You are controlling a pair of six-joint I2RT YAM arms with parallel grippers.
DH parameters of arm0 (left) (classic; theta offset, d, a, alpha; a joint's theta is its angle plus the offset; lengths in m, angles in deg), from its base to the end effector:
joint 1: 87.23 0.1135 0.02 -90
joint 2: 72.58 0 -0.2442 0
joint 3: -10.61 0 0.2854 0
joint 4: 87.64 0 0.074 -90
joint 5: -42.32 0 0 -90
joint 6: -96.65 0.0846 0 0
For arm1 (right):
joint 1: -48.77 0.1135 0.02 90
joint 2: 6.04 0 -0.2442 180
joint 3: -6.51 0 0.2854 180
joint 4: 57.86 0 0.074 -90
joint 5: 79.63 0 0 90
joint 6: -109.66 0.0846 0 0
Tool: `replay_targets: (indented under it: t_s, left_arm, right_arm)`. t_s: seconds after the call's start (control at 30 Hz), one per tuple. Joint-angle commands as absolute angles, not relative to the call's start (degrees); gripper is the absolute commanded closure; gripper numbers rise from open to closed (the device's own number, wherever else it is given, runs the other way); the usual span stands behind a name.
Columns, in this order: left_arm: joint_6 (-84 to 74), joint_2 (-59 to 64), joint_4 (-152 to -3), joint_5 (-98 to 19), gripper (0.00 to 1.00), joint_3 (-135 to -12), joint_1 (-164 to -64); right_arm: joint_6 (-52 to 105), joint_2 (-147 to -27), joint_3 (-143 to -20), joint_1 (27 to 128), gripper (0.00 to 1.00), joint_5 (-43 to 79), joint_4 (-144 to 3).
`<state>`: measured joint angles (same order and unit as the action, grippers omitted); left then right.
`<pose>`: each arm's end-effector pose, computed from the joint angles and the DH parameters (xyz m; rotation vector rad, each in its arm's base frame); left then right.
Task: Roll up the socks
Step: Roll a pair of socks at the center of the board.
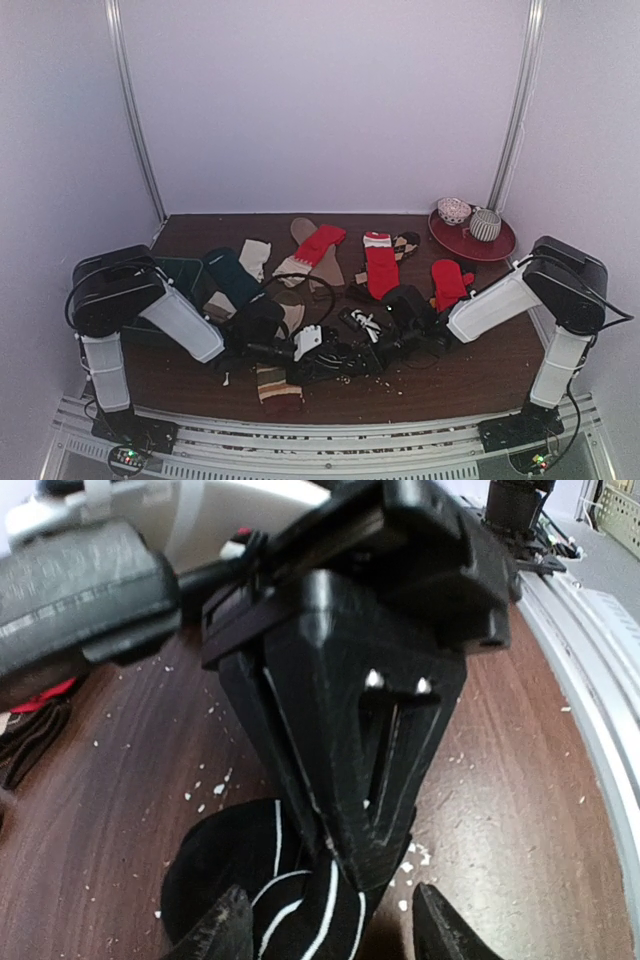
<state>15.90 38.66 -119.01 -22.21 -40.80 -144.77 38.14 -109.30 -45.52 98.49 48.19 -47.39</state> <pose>0.1755 -0.3436 0.0227 1.4198 1.6299 -0.9635 0.1941 0.3092 0.0367 -1.0324 2.2610 1.3274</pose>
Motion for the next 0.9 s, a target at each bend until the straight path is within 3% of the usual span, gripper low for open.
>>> replay_targets:
  t_s: [0.0, 0.3, 0.37, 0.4, 0.47, 0.57, 0.6, 0.8, 0.87]
  left_arm:
    - [16.66, 40.15, -119.85, -22.67, 0.50, -41.67, -144.80]
    - [13.77, 40.76, -120.16, -23.63, 0.82, -39.86, -144.80]
    - [13.51, 41.24, -119.79, -24.26, 0.78, -39.85, -144.80]
    - [13.52, 41.58, -119.54, -24.56, 0.67, -39.85, -144.80]
    - [13.54, 41.80, -119.52, -25.05, 0.57, -39.66, -144.80]
    - [13.50, 41.84, -119.53, -24.99, 0.55, -39.45, -144.80]
    - [13.56, 41.93, -119.05, -24.86, 0.58, -39.63, -144.80]
    - [13.56, 42.30, -117.13, -22.93, 0.99, -40.46, -144.80]
    - [12.99, 42.16, -116.32, -22.52, 1.00, -40.61, -144.81]
  right_arm:
    - [39.08, -113.36, -41.14, 98.20, 1.00, 47.02, -62.56]
    - [39.17, -113.41, -40.52, 97.11, 1.00, 47.30, -62.53]
    - [39.40, -113.44, -40.36, 96.84, 1.00, 48.35, -62.01]
    - [39.52, -113.44, -40.32, 96.68, 1.00, 48.61, -61.88]
    - [39.46, -113.40, -40.42, 96.48, 1.00, 49.01, -61.97]
    - [39.06, -113.82, -40.51, 96.18, 1.00, 49.19, -62.56]
    - [38.94, -113.90, -40.55, 96.04, 1.00, 49.28, -62.63]
    - [38.82, -113.98, -40.41, 95.67, 1.00, 49.17, -62.82]
    - [38.90, -113.77, -40.29, 95.54, 0.99, 48.97, -62.60]
